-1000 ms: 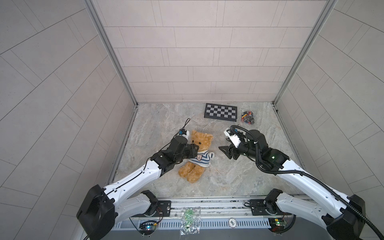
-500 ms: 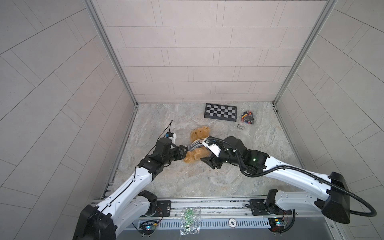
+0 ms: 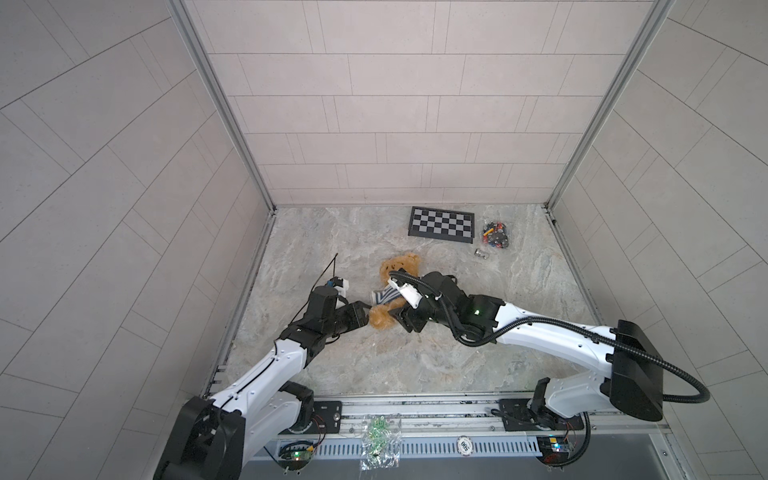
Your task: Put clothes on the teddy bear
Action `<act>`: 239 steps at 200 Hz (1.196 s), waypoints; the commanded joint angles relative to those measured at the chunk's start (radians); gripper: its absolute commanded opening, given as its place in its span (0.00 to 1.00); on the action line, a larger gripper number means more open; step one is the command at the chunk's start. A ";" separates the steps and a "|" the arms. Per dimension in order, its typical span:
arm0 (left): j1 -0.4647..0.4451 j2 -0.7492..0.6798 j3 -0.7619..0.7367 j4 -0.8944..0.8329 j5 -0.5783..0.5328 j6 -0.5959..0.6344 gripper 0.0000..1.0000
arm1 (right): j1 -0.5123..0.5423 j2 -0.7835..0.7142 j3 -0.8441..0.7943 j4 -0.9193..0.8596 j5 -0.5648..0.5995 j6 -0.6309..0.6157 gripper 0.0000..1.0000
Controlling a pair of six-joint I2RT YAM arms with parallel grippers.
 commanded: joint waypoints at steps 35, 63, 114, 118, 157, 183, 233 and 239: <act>-0.172 0.038 -0.022 0.179 -0.042 -0.114 0.50 | -0.065 -0.024 -0.048 -0.067 0.072 0.002 0.61; -0.262 0.082 -0.016 0.241 -0.088 -0.158 0.49 | -0.110 -0.056 -0.084 -0.094 0.066 -0.011 0.57; -0.385 0.201 0.042 0.333 -0.151 -0.200 0.49 | -0.167 -0.129 -0.055 -0.171 0.062 -0.055 0.57; -0.391 0.212 0.044 0.341 -0.152 -0.202 0.49 | -0.167 -0.127 -0.045 -0.176 0.061 -0.056 0.58; -0.429 0.277 0.052 0.402 -0.169 -0.230 0.48 | -0.163 -0.093 0.035 -0.181 0.047 -0.044 0.62; -0.435 0.283 0.040 0.412 -0.183 -0.231 0.48 | -0.145 -0.051 0.093 -0.177 0.040 -0.046 0.64; -0.437 0.274 0.020 0.441 -0.190 -0.237 0.47 | -0.125 0.125 0.156 -0.124 0.046 -0.024 0.63; -0.436 0.257 0.008 0.440 -0.194 -0.239 0.48 | -0.131 0.143 0.154 -0.121 0.057 -0.014 0.62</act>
